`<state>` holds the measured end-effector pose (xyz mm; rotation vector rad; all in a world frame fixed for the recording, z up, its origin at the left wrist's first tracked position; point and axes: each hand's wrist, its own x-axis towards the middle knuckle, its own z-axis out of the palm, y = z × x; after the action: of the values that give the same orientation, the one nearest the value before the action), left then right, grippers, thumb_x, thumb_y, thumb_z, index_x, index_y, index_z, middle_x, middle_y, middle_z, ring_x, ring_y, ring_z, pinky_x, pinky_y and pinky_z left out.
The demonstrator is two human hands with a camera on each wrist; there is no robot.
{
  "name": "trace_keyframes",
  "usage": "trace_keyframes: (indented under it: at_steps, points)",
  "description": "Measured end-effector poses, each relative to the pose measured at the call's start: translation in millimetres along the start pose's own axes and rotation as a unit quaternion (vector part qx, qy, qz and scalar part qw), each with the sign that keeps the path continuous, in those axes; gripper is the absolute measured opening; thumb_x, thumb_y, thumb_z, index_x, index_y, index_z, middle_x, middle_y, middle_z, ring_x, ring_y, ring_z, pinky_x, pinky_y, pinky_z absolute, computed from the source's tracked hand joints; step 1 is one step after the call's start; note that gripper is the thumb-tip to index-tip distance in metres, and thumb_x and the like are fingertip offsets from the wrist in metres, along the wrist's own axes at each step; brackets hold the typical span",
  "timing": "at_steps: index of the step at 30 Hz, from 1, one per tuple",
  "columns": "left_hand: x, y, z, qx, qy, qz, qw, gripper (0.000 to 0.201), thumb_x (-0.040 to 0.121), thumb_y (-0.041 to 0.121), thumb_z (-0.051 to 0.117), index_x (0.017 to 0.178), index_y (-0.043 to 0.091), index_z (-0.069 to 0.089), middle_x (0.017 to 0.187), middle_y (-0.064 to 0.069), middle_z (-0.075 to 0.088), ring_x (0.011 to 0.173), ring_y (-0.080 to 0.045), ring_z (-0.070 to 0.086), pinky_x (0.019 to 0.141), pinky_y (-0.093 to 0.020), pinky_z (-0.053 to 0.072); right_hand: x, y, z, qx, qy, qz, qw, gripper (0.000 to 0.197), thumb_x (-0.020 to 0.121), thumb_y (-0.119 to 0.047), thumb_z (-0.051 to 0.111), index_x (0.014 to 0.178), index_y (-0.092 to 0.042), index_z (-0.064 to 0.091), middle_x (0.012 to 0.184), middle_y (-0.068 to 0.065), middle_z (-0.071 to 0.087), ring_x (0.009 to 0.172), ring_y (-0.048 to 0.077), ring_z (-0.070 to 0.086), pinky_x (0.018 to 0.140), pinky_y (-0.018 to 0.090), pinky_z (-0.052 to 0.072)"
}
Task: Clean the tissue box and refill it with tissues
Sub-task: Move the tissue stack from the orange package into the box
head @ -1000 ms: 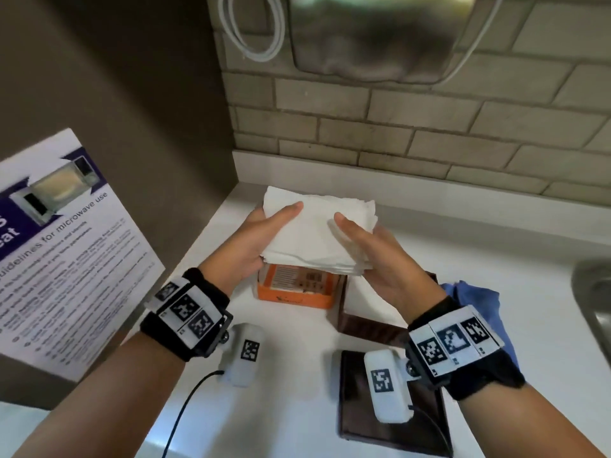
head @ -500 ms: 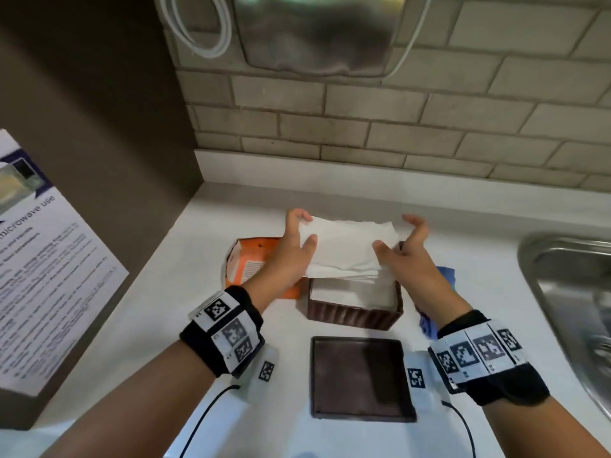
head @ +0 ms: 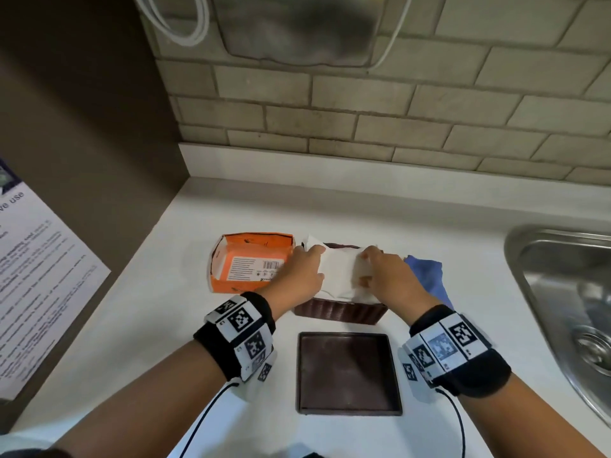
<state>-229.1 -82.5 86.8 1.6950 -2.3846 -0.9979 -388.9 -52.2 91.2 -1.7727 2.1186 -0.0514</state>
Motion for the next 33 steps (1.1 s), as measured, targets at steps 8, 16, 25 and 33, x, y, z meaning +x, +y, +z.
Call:
trace_keyframes:
  at_steps: [8,16,25,33]
  points:
    - [0.7,-8.0,14.0,0.109,0.094,0.086,0.986,0.037,0.097,0.004,0.048,0.134,0.004,0.049,0.161,-0.016,0.004,0.15,-0.03,0.01,0.118,-0.035,0.021,-0.8,-2.8,-2.5,-0.143,0.033,-0.011,0.989,0.039,0.087,0.003,0.049,0.126,-0.005,0.047,0.125,0.016,0.049,0.111,0.029,0.051,0.082,0.03,0.043]
    - [-7.1,-1.0,15.9,-0.06,0.128,0.125,0.982,0.055,0.104,0.032,0.025,0.155,0.023,0.004,0.164,-0.003,-0.001,0.151,-0.024,-0.001,0.122,-0.045,0.009,1.2,7.6,0.1,-0.151,-0.016,-0.151,0.977,0.056,0.085,0.005,0.054,0.136,-0.013,0.043,0.139,0.008,0.044,0.12,0.024,0.051,0.097,0.028,0.042]
    - [1.6,-5.2,14.8,0.236,0.006,0.105,0.966,0.07,0.085,-0.018,0.038,0.15,0.006,0.026,0.161,-0.02,0.013,0.147,-0.032,0.021,0.113,-0.036,0.03,9.0,9.8,4.7,-0.223,-0.047,-0.141,0.964,0.06,0.086,-0.001,0.057,0.141,-0.009,0.033,0.132,0.008,0.051,0.117,0.022,0.054,0.094,0.029,0.046]
    - [12.1,-4.2,16.6,0.334,-0.032,0.073,0.939,0.072,0.095,0.001,0.045,0.154,0.02,0.008,0.158,-0.028,0.012,0.146,-0.043,0.016,0.106,-0.069,-0.015,3.9,24.2,4.9,-0.222,0.021,-0.113,0.968,0.063,0.082,-0.026,0.068,0.139,-0.025,0.04,0.131,-0.002,0.058,0.12,0.027,0.038,0.097,0.037,0.036]
